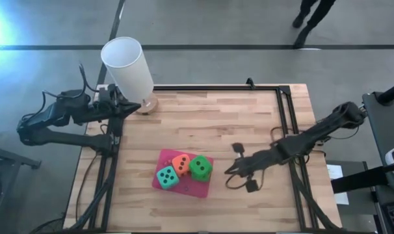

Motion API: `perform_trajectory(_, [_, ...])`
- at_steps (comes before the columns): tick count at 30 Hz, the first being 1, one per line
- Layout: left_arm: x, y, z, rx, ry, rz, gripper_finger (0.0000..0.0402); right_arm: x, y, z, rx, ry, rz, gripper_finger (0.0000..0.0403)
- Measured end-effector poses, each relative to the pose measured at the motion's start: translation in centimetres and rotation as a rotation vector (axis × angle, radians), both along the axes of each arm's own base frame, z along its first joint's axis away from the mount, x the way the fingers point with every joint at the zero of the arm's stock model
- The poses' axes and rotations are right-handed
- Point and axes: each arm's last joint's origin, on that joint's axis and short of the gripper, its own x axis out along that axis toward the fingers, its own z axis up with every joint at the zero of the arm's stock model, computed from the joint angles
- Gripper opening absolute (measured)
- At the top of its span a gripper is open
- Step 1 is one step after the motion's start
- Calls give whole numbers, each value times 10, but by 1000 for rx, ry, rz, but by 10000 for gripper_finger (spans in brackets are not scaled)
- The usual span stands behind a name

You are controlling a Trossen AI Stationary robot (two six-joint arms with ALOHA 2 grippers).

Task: Pick & Place Dice
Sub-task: Return to Home Position

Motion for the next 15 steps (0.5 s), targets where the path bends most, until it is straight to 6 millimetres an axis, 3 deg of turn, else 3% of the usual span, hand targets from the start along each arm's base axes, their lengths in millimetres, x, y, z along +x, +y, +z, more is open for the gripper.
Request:
perform_trajectory(7, [-16, -1, -1, 37, -38, -15, 4, -32, -15, 49, 133, -177, -20, 8])
perform_trajectory(15, [-24, -3, -26, 15, -91, -38, 4, -74, -36, 93, 253, -378, -29, 8])
